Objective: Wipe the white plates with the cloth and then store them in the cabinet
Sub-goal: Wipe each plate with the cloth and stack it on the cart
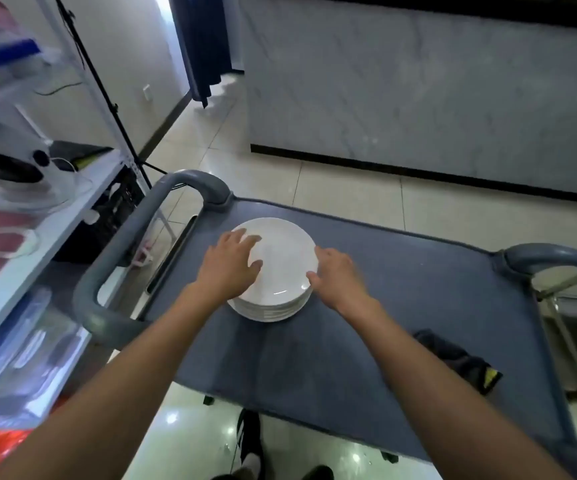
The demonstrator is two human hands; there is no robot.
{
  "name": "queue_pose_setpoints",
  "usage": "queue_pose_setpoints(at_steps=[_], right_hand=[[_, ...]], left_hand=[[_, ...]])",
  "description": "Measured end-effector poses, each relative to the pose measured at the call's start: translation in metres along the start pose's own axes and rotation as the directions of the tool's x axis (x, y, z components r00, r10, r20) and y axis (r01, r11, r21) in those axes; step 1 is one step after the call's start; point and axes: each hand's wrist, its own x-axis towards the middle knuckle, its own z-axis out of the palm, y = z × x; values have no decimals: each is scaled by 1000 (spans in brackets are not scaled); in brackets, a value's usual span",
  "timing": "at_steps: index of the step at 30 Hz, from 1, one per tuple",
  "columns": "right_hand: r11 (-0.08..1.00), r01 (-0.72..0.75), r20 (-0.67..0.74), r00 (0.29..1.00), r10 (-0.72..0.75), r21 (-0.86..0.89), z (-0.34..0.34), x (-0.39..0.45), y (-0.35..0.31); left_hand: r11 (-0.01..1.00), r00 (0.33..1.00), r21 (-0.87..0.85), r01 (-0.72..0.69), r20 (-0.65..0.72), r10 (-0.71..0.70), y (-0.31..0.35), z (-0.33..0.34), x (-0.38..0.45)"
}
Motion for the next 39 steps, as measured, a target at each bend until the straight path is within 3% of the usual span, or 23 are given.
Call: queue_pose_setpoints(at_steps=[4,16,25,34,39], right_hand=[[995,-77,-28,997,76,-66,15,-2,-8],[939,-279,-60,953,296,199,34,8,-13],[735,-407,-26,866,499,542,35,16,-22],[636,-387,-54,827,560,667,36,9,-29],[554,-303,-122,789,603,775,28,1,-29]], left_hand=[[988,992,-95,122,-21,-124,-17,11,-2],[932,979,-325,163,-64,-194,-28,27,2],[901,976,-407,147,-87,-199,-30,27,6],[870,981,-481,109,-90,-173,-35,19,11],[786,971,-615,61,-147,-190,-28,6,17]])
